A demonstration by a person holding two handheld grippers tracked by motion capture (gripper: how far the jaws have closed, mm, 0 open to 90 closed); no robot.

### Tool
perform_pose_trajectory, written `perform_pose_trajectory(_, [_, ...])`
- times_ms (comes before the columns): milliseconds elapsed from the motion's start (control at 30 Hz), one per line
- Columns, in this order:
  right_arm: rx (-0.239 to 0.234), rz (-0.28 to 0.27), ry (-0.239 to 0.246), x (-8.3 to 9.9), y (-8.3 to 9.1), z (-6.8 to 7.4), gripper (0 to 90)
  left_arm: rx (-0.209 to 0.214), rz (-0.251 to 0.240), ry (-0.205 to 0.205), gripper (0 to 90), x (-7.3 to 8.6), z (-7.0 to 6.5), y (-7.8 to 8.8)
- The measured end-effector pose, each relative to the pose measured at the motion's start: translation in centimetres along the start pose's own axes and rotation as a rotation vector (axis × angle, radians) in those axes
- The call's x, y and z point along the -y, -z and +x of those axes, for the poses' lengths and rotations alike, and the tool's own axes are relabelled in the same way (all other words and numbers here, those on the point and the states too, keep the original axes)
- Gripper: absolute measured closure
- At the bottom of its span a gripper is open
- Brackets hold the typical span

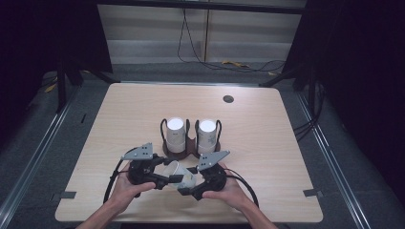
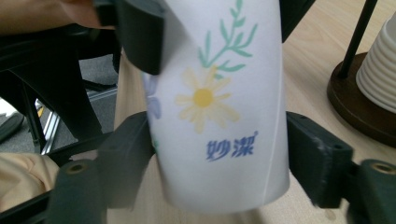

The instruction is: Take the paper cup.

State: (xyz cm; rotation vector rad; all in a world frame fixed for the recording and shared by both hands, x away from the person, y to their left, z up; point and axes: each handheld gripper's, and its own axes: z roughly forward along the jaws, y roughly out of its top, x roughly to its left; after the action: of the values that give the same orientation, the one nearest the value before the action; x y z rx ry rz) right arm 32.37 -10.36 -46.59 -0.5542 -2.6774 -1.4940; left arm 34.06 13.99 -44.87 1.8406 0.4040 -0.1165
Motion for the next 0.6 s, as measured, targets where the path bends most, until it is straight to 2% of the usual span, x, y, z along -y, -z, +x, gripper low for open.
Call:
perform_pose_trajectory(200, [-0.002, 0.022, -0.022, -0.1, -0.5, -0.2, 19.2, -0.008, -0.001, -0.008, 32.2, -0.1, -0.2, 0.2])
perform_pose_trajectory(333, [0.016, 0.036, -0.039, -0.1, -0.7, -0.4, 14.6, -0.015, -0.01, 0.001, 31.5, -0.1, -0.1, 0.6])
perform_pose_trajectory(600, [0.038, 0.034, -0.055, -0.1, -0.3, -0.5, 14.6, -0.058, -0.015, 0.014, 30.9, -0.3, 0.4, 2.0])
